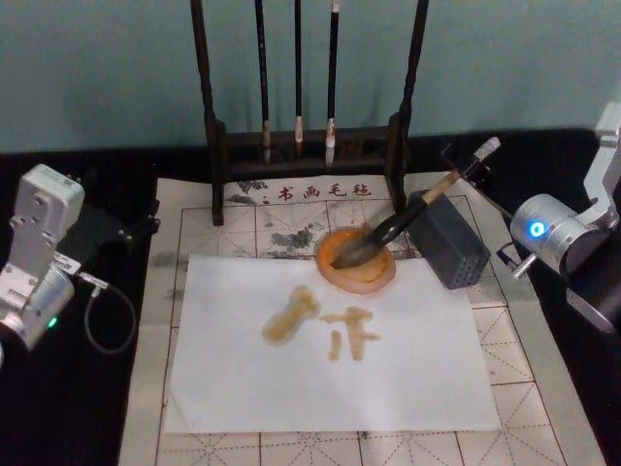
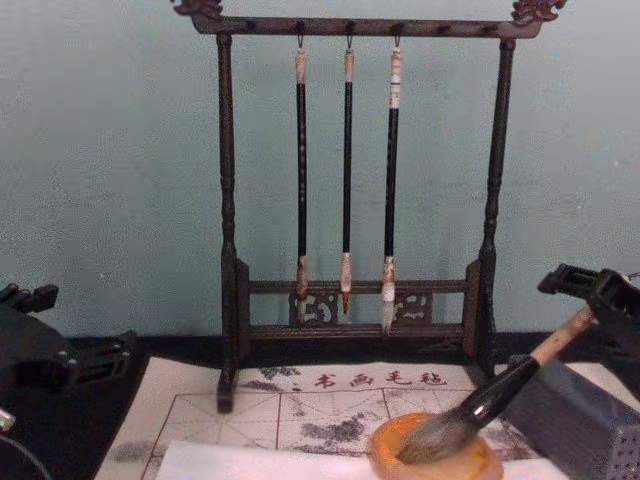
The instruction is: Pick up the brush from the inkstone, write on the paper, then place the brush back to its original position.
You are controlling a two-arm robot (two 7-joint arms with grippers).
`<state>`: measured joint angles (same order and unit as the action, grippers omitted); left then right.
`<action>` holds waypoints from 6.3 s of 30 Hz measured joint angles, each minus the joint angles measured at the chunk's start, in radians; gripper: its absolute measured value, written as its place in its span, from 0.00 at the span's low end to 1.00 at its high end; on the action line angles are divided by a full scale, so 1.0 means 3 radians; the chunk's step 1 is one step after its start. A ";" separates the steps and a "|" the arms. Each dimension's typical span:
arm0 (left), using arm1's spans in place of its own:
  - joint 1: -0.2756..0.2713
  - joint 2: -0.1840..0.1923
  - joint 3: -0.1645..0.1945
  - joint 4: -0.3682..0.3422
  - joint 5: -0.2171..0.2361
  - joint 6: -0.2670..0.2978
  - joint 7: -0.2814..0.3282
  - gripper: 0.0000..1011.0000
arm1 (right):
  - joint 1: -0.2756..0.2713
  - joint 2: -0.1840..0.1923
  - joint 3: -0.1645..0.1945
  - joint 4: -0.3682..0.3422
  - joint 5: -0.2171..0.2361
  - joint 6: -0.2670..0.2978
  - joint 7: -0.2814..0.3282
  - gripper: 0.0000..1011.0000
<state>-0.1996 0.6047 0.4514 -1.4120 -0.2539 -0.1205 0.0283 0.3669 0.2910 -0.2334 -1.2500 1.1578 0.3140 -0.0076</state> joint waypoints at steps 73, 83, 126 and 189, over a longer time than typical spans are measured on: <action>0.0000 0.0000 0.0000 0.0000 0.0000 0.0000 0.0000 0.99 | 0.0038 0.0544 -0.0550 -0.0587 -0.1133 -0.0877 0.0566 0.20; 0.0000 0.0000 0.0000 0.0000 0.0000 0.0000 0.0000 0.99 | -0.0040 0.0612 -0.0573 -0.0772 -0.1332 -0.1046 0.0869 0.20; 0.0000 0.0000 0.0000 0.0000 0.0000 0.0000 0.0000 0.99 | -0.0654 0.1031 -0.0581 -0.1253 -0.1734 -0.1880 0.2408 0.20; 0.0000 0.0000 0.0000 0.0000 0.0000 0.0000 0.0000 0.99 | -0.0721 0.0950 -0.0813 -0.1234 -0.1887 -0.1873 0.2571 0.20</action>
<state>-0.1995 0.6047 0.4514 -1.4120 -0.2539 -0.1205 0.0283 0.1505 0.5761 -0.4774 -1.6202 0.5916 -0.2480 0.7636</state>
